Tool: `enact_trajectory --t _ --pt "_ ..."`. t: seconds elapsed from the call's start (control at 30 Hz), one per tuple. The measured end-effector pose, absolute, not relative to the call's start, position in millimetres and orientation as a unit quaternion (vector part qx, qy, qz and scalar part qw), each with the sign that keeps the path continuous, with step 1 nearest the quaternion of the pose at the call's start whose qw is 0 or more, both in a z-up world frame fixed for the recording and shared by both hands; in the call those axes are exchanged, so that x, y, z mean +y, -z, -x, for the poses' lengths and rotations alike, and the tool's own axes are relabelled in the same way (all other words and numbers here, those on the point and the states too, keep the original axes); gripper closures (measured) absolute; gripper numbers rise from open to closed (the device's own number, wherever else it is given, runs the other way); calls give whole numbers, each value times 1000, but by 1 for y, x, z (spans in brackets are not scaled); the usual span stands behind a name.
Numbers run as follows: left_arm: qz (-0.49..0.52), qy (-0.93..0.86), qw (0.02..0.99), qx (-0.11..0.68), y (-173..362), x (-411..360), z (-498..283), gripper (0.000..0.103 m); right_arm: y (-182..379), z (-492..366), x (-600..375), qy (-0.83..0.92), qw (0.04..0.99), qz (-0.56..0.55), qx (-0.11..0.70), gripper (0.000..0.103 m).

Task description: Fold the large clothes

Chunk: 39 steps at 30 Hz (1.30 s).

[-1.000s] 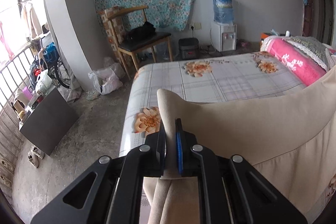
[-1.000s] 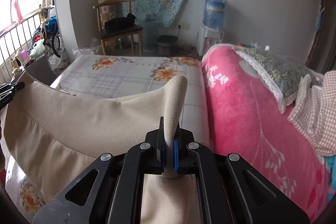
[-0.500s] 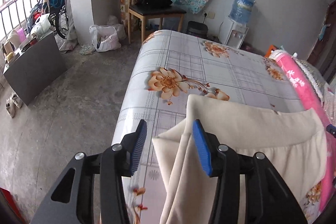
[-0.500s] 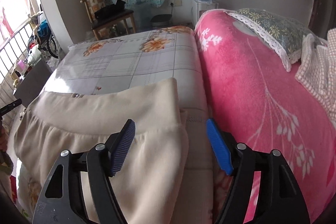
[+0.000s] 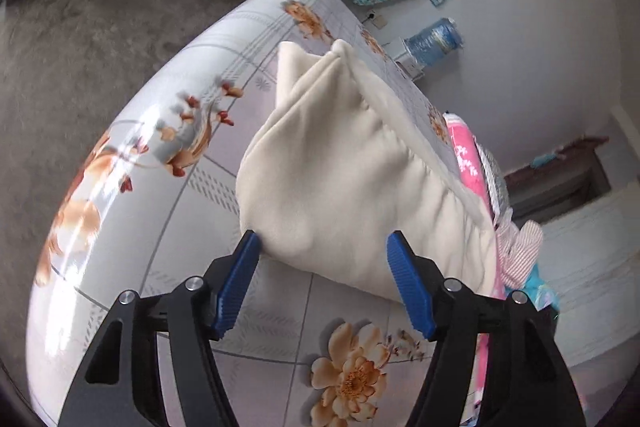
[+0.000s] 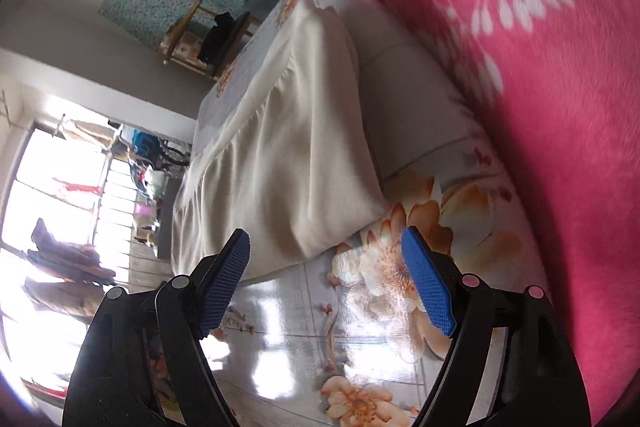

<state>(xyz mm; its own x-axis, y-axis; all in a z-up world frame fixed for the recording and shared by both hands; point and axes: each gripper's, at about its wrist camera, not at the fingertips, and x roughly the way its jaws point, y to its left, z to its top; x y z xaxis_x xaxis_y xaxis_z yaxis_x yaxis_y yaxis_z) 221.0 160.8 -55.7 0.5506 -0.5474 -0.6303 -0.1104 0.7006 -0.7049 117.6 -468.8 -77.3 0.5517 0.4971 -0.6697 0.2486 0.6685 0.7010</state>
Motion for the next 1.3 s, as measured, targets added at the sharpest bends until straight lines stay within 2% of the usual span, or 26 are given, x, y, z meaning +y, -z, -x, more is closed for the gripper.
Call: enact_trajectory --t 0.1,0.27,0.63,0.67,0.7,0.73,0.77,0.8,0.87,0.93,1.1,1.3 --pt "414 119 779 456 60 166 -224 40 86 -123 -468 -69 769 -440 458 29" --pt "435 93 780 440 55 174 -199 40 86 -126 -467 -51 752 -488 441 29" --pt "481 65 767 419 68 176 -226 40 92 -156 -460 5 757 -490 433 29" --pt "480 57 770 417 68 174 -229 41 93 -158 -460 10 760 -491 426 33" --pt "475 44 774 417 68 171 -232 48 94 -159 -460 15 763 -489 422 37" --pt "463 30 782 416 66 168 -235 59 95 -163 -458 19 768 -485 418 45" --pt "442 17 793 419 64 163 -238 66 94 -166 -457 24 776 -473 416 59" --pt "415 12 805 422 62 157 -242 79 95 -168 -458 31 784 -460 416 70" --pt "371 14 831 414 52 151 -240 87 98 -165 -462 20 786 -462 411 83" --pt "333 21 854 398 34 146 -233 93 92 -158 -462 4 795 -453 403 86" --pt "272 48 879 389 5 144 -204 94 67 -134 -463 -34 812 -425 400 87" --pt "296 93 859 407 9 179 -127 93 64 -82 -466 -94 788 -422 439 86"
